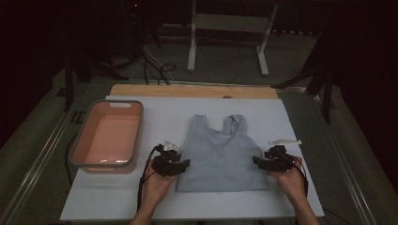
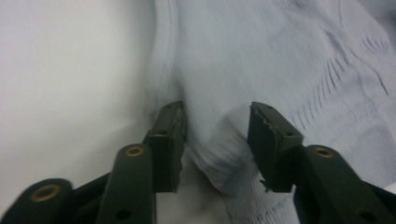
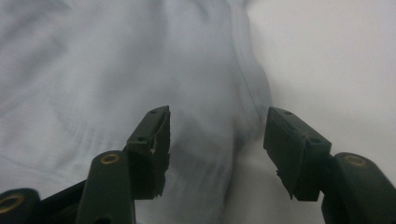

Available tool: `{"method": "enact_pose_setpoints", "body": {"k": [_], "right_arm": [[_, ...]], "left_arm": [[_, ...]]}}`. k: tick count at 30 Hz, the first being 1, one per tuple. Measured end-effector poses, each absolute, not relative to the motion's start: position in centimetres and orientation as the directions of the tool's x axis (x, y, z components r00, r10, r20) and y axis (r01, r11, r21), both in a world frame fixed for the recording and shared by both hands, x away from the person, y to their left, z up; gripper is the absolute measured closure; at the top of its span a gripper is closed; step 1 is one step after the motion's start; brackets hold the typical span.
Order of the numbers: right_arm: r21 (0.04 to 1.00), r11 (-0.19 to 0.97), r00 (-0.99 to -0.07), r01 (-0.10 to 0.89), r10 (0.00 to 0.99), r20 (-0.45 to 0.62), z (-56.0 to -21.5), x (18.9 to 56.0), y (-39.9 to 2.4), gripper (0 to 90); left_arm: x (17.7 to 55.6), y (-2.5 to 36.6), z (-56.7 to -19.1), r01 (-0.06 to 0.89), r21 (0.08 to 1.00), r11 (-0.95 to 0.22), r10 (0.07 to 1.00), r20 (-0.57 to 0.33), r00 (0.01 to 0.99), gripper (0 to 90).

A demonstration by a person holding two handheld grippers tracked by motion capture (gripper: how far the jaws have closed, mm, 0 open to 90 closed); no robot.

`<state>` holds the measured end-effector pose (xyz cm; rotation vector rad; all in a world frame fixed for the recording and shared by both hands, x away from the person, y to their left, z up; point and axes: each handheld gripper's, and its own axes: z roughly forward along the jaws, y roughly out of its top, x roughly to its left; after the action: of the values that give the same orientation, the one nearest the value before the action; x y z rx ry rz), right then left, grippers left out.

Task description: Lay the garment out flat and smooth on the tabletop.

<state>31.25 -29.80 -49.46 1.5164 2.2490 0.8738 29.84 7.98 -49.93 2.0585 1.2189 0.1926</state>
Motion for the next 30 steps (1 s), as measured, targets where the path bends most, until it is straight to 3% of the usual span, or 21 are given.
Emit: {"method": "enact_pose_setpoints", "body": {"k": [6, 9, 11, 13, 14, 19, 30], "right_arm": [[0.583, 0.256, -0.402, 0.771, 0.906, 0.133, -50.1, 31.4, -29.8, 53.3], [0.561, 0.257, -0.411, 0.787, 0.896, 0.167, -50.5, 31.4, -29.9, 66.4], [0.556, 0.252, -0.414, 0.792, 0.891, 0.185, -50.5, 31.3, -30.1, 76.9], [0.558, 0.245, -0.414, 0.793, 0.889, 0.197, -50.4, 31.3, -30.1, 81.0], [0.558, 0.246, -0.414, 0.793, 0.888, 0.197, -50.2, 31.2, -30.2, 84.4], [0.559, 0.245, -0.424, 0.792, 0.880, 0.215, -50.0, 30.7, -30.6, 85.9], [0.567, 0.243, -0.425, 0.787, 0.880, 0.213, -49.4, 29.0, -31.9, 86.1]], "left_arm": [[29.7, 7.7, -50.7, 0.724, 0.623, -0.296, 0.803, -0.248, 0.542, 51.9], [29.6, 7.5, -50.9, 0.735, 0.606, -0.303, 0.793, -0.267, 0.548, 53.4], [29.6, 7.4, -51.2, 0.743, 0.591, -0.313, 0.780, -0.286, 0.556, 57.6], [29.6, 7.2, -51.3, 0.745, 0.582, -0.326, 0.776, -0.285, 0.563, 60.9], [29.6, 7.2, -51.3, 0.742, 0.581, -0.333, 0.774, -0.282, 0.568, 66.9], [29.4, 6.9, -51.2, 0.737, 0.583, -0.342, 0.764, -0.284, 0.579, 80.8], [28.3, 6.2, -50.7, 0.722, 0.595, -0.353, 0.738, -0.297, 0.606, 82.0]]}}
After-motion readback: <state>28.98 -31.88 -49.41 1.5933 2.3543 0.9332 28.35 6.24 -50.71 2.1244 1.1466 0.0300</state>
